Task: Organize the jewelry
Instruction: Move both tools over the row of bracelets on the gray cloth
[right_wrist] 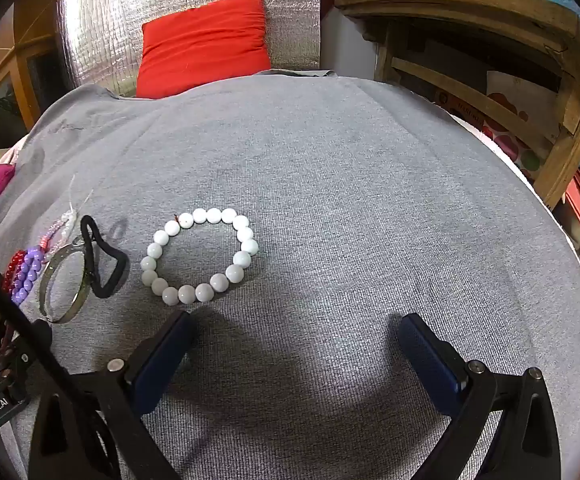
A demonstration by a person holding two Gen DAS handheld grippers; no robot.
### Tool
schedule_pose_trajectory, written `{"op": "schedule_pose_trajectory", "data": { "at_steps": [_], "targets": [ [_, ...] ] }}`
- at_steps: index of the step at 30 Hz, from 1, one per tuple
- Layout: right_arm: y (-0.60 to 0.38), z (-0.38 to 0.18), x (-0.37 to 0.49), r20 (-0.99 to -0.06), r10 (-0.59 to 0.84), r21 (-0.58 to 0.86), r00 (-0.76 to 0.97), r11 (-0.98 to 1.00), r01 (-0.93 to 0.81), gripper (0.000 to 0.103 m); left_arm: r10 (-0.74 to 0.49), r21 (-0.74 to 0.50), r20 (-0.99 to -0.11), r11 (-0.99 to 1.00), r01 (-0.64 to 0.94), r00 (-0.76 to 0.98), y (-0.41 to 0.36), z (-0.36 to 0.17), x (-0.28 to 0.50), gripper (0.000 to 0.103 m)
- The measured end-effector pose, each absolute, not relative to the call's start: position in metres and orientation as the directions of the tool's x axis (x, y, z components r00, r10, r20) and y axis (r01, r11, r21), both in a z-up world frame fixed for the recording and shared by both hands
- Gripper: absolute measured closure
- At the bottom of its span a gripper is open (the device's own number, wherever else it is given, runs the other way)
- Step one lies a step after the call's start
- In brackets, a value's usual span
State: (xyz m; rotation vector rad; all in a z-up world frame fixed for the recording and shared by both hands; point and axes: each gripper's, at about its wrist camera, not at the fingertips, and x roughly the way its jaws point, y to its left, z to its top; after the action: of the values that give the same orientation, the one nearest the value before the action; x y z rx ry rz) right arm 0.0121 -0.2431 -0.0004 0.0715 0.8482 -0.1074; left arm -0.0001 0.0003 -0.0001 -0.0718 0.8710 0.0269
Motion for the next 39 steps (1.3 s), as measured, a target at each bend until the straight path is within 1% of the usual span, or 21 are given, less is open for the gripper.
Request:
{"op": "schedule_pose_trajectory", "data": {
  "at_steps": [15,20,24,27,28,29,30,32,35,39],
  "targets": [
    [-0.243,-0.001,0.012,-0.751,-0.066,0.021,0.657,0.992,0.124,0.0,-0.006,-0.053,-0.766,0.997,-0.053,0.643,0.0,0.001,0.0,0.0],
    [-0.243,0.001,0.009,-0.765,-0.067,0.026,0.641,0.991,0.134,0.0,-0.006,-0.053,-0.765,0.997,-0.053,0.644,0.0,0.0,0.0,0.0],
    [-0.243,0.005,-0.006,-0.788,-0.016,0.019,0.615,0.999,0.051,0.0,0.037,-0.037,-0.772,0.994,-0.103,0.635,-0.007,0.003,0.002,0.0],
    [-0.25,0.007,-0.006,-0.832,0.063,0.042,0.551,0.998,-0.051,0.0,-0.022,-0.075,-0.822,0.995,-0.071,0.57,-0.002,0.01,0.002,0.0],
    [-0.253,0.008,-0.004,-0.852,0.075,0.048,0.517,0.997,-0.066,0.0,-0.037,-0.094,-0.839,0.992,-0.079,0.543,0.001,0.015,0.0,0.0],
    [-0.258,0.01,-0.004,-0.866,0.075,0.048,0.495,0.997,-0.068,0.0,-0.025,-0.101,-0.841,0.989,-0.111,0.541,0.006,0.023,-0.005,0.0],
    [-0.263,0.013,-0.006,-0.871,0.067,0.045,0.487,0.997,-0.057,0.0,0.003,-0.093,-0.825,0.985,-0.142,0.565,0.009,0.032,-0.012,0.0],
    [-0.273,0.025,-0.014,-0.852,0.072,0.059,0.519,0.997,-0.042,0.0,0.093,-0.036,-0.753,0.983,-0.182,0.652,0.012,0.063,-0.034,0.0],
    [-0.282,0.051,-0.034,-0.819,0.123,0.098,0.56,0.992,-0.074,0.0,0.138,-0.016,-0.686,0.979,-0.204,0.715,0.014,0.091,-0.067,0.0],
    [-0.279,0.082,-0.06,-0.768,0.176,0.135,0.615,0.984,-0.113,0.0,0.155,-0.023,-0.677,0.973,-0.231,0.719,0.015,0.1,-0.093,0.0]
  ]
}}
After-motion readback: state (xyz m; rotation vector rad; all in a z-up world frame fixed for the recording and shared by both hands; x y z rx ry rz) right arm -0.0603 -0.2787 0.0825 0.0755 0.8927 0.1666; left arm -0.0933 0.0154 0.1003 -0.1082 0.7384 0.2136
